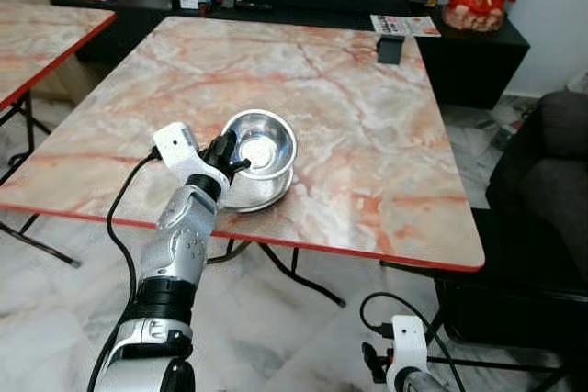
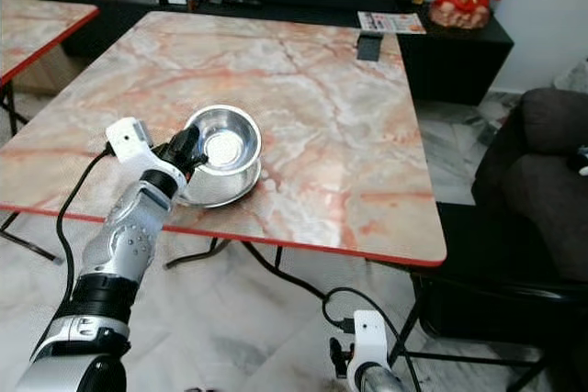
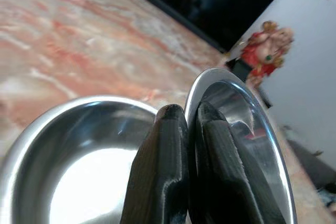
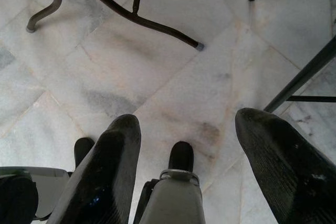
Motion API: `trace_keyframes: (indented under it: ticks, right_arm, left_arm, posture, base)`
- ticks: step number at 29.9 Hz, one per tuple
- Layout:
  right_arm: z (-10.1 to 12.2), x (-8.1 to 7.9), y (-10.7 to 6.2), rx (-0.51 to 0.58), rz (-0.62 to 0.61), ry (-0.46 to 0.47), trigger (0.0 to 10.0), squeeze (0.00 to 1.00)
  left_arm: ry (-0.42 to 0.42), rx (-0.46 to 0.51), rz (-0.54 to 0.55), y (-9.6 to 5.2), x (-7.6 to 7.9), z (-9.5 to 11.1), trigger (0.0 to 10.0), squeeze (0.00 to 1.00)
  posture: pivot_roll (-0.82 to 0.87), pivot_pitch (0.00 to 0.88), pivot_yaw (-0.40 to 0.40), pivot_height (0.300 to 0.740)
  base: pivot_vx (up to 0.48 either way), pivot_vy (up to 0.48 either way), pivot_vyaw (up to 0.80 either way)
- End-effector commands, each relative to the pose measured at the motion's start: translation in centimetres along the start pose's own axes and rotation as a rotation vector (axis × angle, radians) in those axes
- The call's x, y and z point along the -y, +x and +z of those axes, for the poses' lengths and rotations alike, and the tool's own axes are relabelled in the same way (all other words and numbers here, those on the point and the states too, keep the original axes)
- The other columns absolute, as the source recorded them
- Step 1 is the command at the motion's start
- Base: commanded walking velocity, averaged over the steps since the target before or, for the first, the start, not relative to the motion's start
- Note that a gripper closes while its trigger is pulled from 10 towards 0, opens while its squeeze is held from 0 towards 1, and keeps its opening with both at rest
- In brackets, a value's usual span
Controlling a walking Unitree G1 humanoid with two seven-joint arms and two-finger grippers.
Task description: Setting the table
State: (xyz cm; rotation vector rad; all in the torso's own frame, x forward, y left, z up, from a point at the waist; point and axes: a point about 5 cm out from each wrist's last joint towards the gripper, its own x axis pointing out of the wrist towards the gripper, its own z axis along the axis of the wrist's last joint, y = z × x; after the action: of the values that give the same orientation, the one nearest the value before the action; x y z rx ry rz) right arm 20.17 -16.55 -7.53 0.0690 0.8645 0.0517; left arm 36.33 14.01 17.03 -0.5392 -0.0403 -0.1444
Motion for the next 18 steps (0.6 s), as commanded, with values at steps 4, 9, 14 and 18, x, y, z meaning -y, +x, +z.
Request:
trace_keyframes:
  ticks: [4, 9, 14, 18]
  right_arm:
    - [-0.16, 0.21, -0.06, -0.006, -0.004, 0.000, 10.0, 0.00]
    - [-0.15, 0.19, -0.04, -0.011, -0.004, -0.005, 10.0, 0.00]
    - [-0.19, 0.21, -0.05, -0.014, -0.005, 0.000, 10.0, 0.00]
    - [-0.27, 0.16, -0.06, -0.016, -0.003, 0.000, 10.0, 0.00]
  left_arm:
    - [-0.009, 0.049, 0.035, 0.32, 0.68, 0.93, 10.0, 0.00]
    - [-0.080, 0.076, 0.110, 0.60, 0.27, 1.30, 10.0, 0.00]
    - [-0.088, 0.066, 0.144, 0.82, 0.08, 1.23, 10.0, 0.00]
    - [-0.103, 0.025, 0.159, 0.87, -0.06, 0.59, 10.0, 0.00]
  posture:
    - [0.07, 0.125, -0.050, 0.740]
    - [0.06, 0.122, -0.050, 0.740]
    - [0.06, 0.125, -0.049, 0.740]
    - [0.06, 0.123, -0.047, 0.740]
  base:
    - [0.000, 0.000, 0.00]
    - [0.000, 0.000, 0.00]
    - [0.000, 0.000, 0.00]
    - [0.000, 0.000, 0.00]
